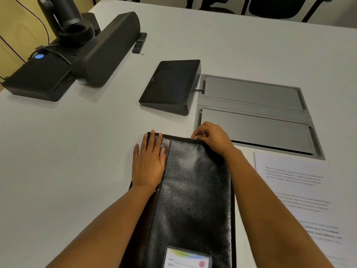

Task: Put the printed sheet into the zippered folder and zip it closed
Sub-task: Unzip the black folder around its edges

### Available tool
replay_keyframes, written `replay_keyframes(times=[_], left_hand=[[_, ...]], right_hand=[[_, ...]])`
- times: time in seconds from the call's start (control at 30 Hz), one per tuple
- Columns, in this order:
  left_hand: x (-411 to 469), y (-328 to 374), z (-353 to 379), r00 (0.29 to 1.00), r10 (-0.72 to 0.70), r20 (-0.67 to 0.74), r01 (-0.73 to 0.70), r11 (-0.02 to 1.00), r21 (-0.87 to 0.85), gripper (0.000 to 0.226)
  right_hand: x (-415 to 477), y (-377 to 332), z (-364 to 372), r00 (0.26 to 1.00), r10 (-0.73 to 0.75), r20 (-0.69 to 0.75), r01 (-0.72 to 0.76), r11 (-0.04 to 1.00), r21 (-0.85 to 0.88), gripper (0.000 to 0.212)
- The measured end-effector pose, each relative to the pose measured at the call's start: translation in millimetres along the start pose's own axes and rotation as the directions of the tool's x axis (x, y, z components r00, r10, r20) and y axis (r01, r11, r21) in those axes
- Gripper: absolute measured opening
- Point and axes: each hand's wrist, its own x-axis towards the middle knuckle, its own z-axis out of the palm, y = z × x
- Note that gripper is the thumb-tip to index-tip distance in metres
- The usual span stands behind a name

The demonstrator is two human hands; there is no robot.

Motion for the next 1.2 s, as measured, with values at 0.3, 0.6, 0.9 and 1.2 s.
replay_keyframes(times=[0.3,0.6,0.9,1.2], left_hand=[[-12.8,51.3,8.3,0.98,0.195,0.042,-0.196,0.98,0.031,0.058],[-12.6,48.2,13.8,0.985,0.172,0.006,-0.172,0.985,0.031,0.057],[-13.1,48.0,14.3,0.984,0.175,-0.03,-0.173,0.984,0.047,0.057],[-13.4,46.9,14.5,0.985,0.174,-0.017,-0.174,0.985,0.018,0.056]], right_hand=[[-1.1,0.0,3.6,1.0,-0.002,-0.024,0.002,0.999,-0.034,0.007],[-8.1,15.2,-9.3,0.997,-0.072,-0.009,0.07,0.989,-0.132,0.013],[-8.6,11.5,-2.9,0.988,-0.111,-0.105,0.088,0.975,-0.206,0.013],[-13.1,16.3,-4.2,0.987,-0.119,-0.11,0.1,0.981,-0.166,0.013]])
